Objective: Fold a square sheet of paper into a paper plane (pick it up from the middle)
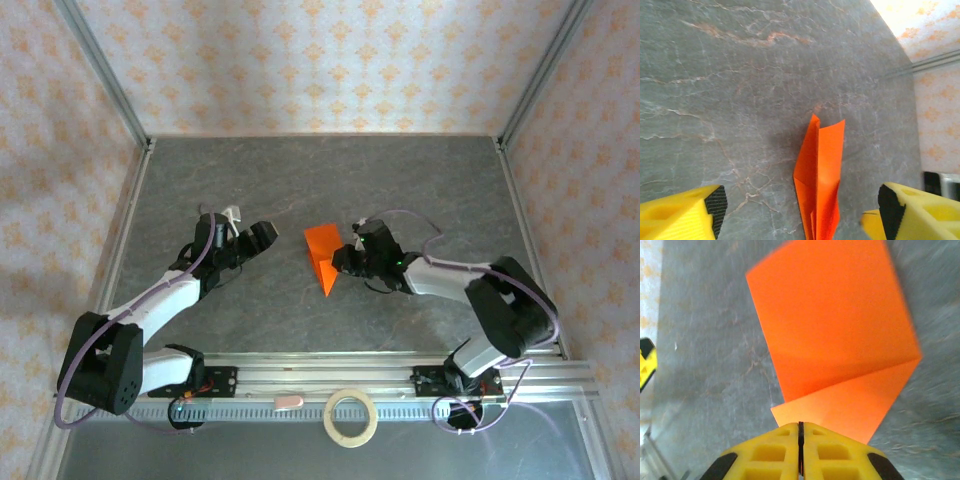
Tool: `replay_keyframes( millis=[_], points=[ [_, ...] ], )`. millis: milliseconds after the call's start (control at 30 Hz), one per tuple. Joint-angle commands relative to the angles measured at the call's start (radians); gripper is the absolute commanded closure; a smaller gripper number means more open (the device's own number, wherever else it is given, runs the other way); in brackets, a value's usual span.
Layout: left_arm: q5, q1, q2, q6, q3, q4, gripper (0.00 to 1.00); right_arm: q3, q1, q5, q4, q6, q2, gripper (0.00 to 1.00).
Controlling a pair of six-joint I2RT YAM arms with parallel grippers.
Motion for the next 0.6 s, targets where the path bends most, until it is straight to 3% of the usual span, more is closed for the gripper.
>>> replay_keyframes(
  millis=[0,300,467,567],
  points=[
    [0.063,0.011,0.002,-0.034,-0.022,0.082,0.22,0.035,-0.001,-0.140,0.093,0.070,0.074,0.93],
    [0.156,0.001,0.048,-0.063,-0.046,0.181,0.41,0.005,0.003,-0.057,0.106,0.195,0.188,1.00],
    [0.185,-0.040,0.115,-0.069,-0.022,0.220,0.61,-0.085,0.016,0.036,0.173,0.350,0.174,1.00],
    [0.179,-0.079,0.154,-0.073,-0.005,0.240,0.71,-0.173,0.044,0.120,0.305,0.497,0.121,1.00]
  ],
)
